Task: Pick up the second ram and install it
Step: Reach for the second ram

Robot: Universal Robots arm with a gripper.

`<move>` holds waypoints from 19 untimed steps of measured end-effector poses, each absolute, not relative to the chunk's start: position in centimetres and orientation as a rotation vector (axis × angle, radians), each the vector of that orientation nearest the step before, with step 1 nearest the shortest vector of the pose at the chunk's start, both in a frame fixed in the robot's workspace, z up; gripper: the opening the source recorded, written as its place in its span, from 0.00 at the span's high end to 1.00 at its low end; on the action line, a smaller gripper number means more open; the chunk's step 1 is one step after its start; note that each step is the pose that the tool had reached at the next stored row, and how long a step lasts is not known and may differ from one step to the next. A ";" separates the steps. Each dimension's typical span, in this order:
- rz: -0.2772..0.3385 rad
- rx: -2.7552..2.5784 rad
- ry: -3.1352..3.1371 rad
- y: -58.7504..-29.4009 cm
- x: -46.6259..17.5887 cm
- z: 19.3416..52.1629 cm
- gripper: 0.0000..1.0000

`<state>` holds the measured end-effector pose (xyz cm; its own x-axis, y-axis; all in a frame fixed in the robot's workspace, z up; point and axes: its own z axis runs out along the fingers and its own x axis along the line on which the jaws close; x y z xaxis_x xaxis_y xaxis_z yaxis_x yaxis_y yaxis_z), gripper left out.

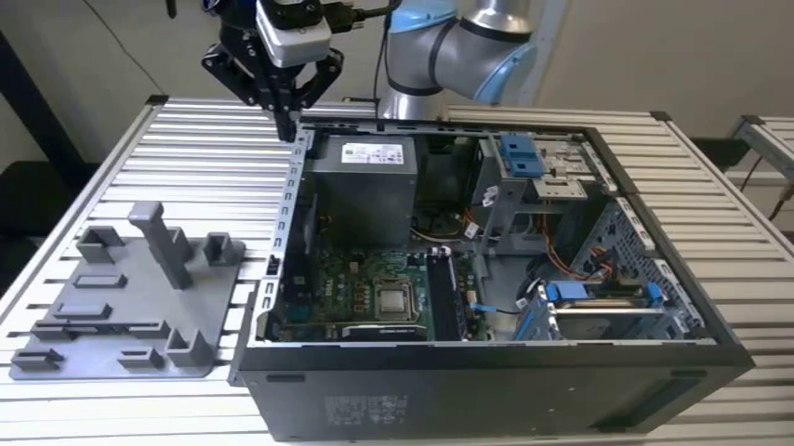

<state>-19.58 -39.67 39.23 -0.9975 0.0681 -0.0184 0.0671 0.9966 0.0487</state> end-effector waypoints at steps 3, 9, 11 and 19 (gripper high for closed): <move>0.075 0.106 3.119 -39.6 -20.2 39.2 0.89; 0.075 0.106 3.119 -39.5 -21.4 39.2 0.89; 0.075 0.106 3.119 -39.5 -21.8 39.2 0.89; 0.075 0.106 3.119 -39.2 -23.4 39.2 0.89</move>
<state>-23.43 -39.23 39.23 -0.9975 0.0681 -0.0184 0.0671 0.9966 0.0487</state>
